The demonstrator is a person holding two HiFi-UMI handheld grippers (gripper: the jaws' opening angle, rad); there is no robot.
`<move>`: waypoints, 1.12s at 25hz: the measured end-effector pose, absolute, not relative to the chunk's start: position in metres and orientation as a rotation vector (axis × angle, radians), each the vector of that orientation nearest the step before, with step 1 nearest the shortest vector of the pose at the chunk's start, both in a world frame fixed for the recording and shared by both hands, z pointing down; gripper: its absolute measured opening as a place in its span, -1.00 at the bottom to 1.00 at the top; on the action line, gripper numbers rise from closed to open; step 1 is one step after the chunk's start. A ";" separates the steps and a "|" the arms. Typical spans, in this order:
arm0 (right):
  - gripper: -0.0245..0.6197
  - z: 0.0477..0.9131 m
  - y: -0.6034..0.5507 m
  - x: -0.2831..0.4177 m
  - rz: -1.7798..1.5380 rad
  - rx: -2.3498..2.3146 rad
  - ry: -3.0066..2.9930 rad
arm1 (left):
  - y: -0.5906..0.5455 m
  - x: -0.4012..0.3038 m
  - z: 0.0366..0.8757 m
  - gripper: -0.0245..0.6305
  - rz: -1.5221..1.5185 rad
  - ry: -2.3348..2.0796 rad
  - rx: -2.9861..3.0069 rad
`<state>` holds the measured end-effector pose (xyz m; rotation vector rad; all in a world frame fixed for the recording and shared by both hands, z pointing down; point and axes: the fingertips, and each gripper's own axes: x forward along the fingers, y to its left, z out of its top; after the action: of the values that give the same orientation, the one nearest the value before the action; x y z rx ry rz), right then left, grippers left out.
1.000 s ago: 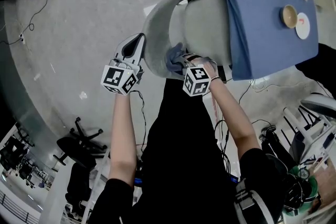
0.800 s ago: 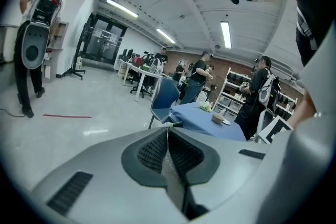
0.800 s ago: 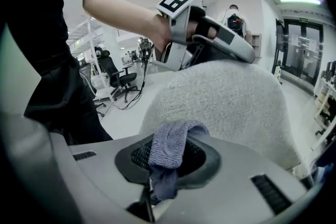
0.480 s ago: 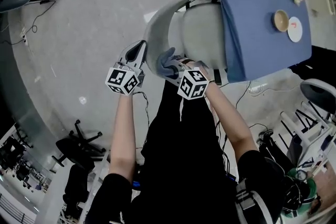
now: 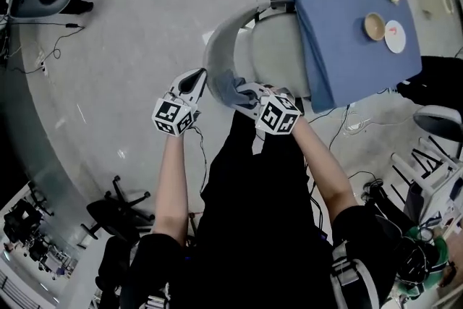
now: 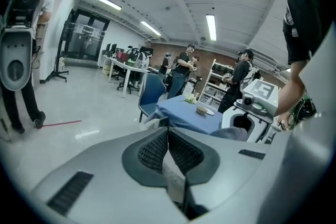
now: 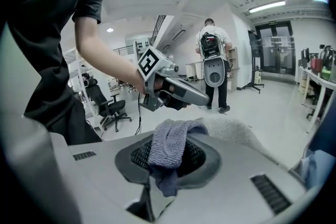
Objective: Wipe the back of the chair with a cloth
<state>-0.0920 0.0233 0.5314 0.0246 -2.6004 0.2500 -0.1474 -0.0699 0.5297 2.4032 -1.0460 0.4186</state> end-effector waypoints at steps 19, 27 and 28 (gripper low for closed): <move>-0.66 0.419 0.040 -0.027 0.129 0.380 -2.540 | -0.024 -0.094 0.396 -0.85 0.458 -0.782 2.748; -0.66 0.394 0.058 -0.022 0.048 0.489 -2.537 | 0.033 -0.106 0.390 -0.85 0.465 -0.700 2.794; -0.66 0.394 0.062 -0.015 0.042 0.495 -2.535 | 0.037 -0.102 0.386 -0.85 0.461 -0.711 2.795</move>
<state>-0.0149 0.0616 0.3937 0.4949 -2.5351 0.0419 -0.1024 0.0366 0.3865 2.7948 -0.7110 0.4606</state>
